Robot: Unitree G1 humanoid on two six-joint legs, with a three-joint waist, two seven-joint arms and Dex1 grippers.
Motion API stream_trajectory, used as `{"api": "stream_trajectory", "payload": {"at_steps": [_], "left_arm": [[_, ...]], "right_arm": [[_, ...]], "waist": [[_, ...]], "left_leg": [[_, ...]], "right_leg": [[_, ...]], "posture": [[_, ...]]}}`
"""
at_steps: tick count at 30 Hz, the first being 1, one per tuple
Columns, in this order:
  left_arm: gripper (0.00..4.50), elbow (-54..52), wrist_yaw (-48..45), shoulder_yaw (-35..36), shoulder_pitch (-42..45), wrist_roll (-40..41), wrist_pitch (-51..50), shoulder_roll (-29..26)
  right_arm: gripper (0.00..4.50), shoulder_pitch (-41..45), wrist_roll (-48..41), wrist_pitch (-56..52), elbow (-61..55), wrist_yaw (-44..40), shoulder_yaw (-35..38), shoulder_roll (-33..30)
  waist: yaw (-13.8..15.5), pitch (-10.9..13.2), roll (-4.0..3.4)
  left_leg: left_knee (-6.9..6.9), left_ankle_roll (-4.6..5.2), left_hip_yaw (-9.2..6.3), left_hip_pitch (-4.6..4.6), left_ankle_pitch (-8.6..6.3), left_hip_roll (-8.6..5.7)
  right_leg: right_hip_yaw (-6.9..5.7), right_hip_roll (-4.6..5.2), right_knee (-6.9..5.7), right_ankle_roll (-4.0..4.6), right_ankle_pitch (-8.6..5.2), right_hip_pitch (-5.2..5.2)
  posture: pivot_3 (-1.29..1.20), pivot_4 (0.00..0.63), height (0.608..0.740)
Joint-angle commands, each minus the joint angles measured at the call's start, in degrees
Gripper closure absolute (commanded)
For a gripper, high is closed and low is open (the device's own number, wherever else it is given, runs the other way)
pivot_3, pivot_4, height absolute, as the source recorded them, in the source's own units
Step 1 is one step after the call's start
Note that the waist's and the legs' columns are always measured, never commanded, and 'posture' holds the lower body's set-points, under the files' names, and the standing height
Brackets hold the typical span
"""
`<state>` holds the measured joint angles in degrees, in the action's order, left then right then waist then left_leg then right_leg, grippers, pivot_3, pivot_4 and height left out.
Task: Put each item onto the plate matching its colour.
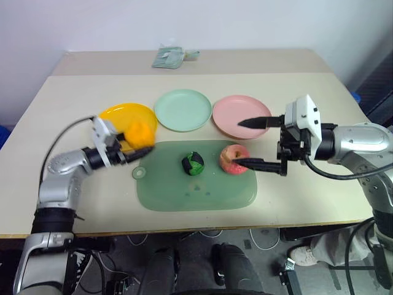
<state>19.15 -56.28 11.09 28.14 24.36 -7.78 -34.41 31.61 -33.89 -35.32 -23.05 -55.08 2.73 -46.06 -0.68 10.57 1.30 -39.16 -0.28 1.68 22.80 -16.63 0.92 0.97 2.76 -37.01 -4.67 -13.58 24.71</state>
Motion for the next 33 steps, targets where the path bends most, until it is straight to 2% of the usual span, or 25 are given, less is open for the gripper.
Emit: {"api": "stream_trajectory", "payload": {"at_steps": [1,4,6,7,11,17,20,28,33], "left_arm": [[1.22,2.63,5.66,3.57,3.48,1.38,-2.02,0.85],[1.22,5.65,11.70,4.01,5.03,-0.61,-2.99,2.18],[0.32,7.29,14.65,4.15,5.58,-1.60,-3.15,2.83],[0.04,7.86,16.02,4.42,5.81,-1.78,-2.61,3.39],[0.04,13.46,23.95,5.21,8.15,-4.51,-0.34,4.67],[0.04,13.17,23.47,5.87,9.96,-2.86,0.45,5.16],[0.04,10.49,20.53,5.86,9.42,-1.58,1.05,4.63],[0.04,-2.35,8.75,5.82,5.47,6.85,-5.84,3.10],[0.04,-10.83,-2.45,1.40,-0.06,9.36,-10.47,-0.38]], "right_arm": [[0.00,3.64,3.73,1.76,2.32,5.16,-1.28,3.01],[0.00,3.91,4.73,2.00,2.39,5.13,-2.58,3.92],[0.00,4.22,4.79,1.80,2.54,5.38,-2.72,4.51],[0.00,4.30,4.70,1.64,2.28,5.28,-2.89,4.66],[0.00,4.69,4.26,1.09,1.86,5.13,-3.10,4.56],[0.00,4.68,3.77,0.30,1.24,5.01,-2.81,4.01],[0.00,4.78,3.47,-0.04,0.94,5.48,-2.45,4.29],[0.00,4.67,3.02,-0.49,0.86,5.38,-2.22,4.27],[0.00,4.79,2.36,-1.41,0.52,4.82,-2.51,4.03]], "waist": [[-0.07,0.00,0.00],[0.00,0.00,-0.01],[0.03,0.00,0.00],[0.04,0.00,0.00],[0.28,-0.01,0.02],[-0.01,-0.01,0.02],[0.04,-0.01,0.02],[-0.04,-0.01,0.02],[-0.08,-0.01,0.02]], "left_leg": [[0.00,0.00,0.02,0.01,0.00,-0.01],[0.04,0.05,0.01,0.03,-0.03,-0.02],[0.03,0.07,0.02,0.16,-0.04,-0.03],[0.00,0.07,0.02,0.26,-0.04,-0.03],[-0.09,0.06,-0.01,0.41,-0.03,-0.07],[-0.09,0.06,-0.01,0.41,-0.03,-0.08],[-0.09,0.06,-0.02,0.42,-0.03,-0.07],[-0.09,0.05,-0.02,0.42,-0.03,-0.07],[-0.09,0.05,-0.02,0.41,-0.03,-0.06]], "right_leg": [[0.01,-0.07,-0.01,-0.02,0.01,0.01],[0.00,-0.08,0.01,-0.04,-0.01,0.02],[0.00,-0.06,0.02,-0.06,-0.02,0.12],[0.00,-0.05,0.01,-0.07,-0.01,0.20],[-0.04,0.01,-0.05,-0.09,0.01,0.32],[-0.05,0.00,-0.04,-0.10,0.03,0.32],[-0.05,0.01,-0.05,-0.10,0.03,0.34],[-0.03,0.10,-0.06,-0.09,0.03,0.33],[-0.02,0.09,-0.05,-0.08,0.03,0.34]], "posture": [[0.00,0.150,0.734],[0.00,0.150,0.734],[0.00,0.150,0.734],[0.00,0.150,0.734],[0.00,0.150,0.734],[0.00,0.150,0.734],[0.00,0.150,0.734],[0.00,0.150,0.734],[0.00,0.150,0.734]]}}
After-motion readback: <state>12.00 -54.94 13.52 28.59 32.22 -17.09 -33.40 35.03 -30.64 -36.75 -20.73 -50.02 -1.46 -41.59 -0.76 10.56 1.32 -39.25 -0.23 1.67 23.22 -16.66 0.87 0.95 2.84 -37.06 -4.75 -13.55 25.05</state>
